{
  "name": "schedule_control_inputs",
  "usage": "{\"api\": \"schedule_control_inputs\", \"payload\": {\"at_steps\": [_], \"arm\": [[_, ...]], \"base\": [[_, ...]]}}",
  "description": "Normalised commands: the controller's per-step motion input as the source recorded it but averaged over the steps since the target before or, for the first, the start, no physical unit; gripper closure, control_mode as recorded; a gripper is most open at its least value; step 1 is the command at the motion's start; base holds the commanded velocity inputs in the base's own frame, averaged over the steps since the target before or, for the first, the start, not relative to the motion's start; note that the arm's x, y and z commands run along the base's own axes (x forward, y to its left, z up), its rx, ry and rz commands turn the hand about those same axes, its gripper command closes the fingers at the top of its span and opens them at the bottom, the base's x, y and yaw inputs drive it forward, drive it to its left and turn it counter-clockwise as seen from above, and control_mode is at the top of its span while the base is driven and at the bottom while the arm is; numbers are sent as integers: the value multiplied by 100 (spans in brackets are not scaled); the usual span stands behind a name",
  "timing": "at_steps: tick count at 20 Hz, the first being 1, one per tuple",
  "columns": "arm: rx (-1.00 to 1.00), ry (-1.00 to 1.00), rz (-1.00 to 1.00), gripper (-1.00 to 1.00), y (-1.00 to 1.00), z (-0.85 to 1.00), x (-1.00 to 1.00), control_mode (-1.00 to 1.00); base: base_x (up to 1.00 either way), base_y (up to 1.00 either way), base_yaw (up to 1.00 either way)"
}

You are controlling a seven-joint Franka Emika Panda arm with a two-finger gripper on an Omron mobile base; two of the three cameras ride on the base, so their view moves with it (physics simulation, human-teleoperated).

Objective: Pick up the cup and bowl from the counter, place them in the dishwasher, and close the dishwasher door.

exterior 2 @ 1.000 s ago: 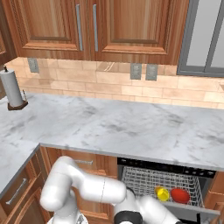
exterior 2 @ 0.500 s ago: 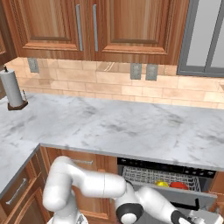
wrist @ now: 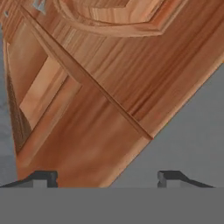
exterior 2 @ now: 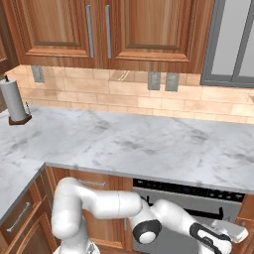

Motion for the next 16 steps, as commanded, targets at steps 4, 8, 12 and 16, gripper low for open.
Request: {"api": "schedule_control_inputs", "payload": {"at_steps": [4, 8, 12, 16], "arm": [[0, -13, -3, -100, 0, -33, 43, -100], [0, -13, -4, -100, -1, -32, 41, -100], [0, -13, -4, -100, -1, -28, 44, -100], [0, -12, -4, -100, 0, -32, 54, -100]], "base": [[0, 0, 0], [0, 0, 0], [0, 0, 0], [0, 0, 0]]}}
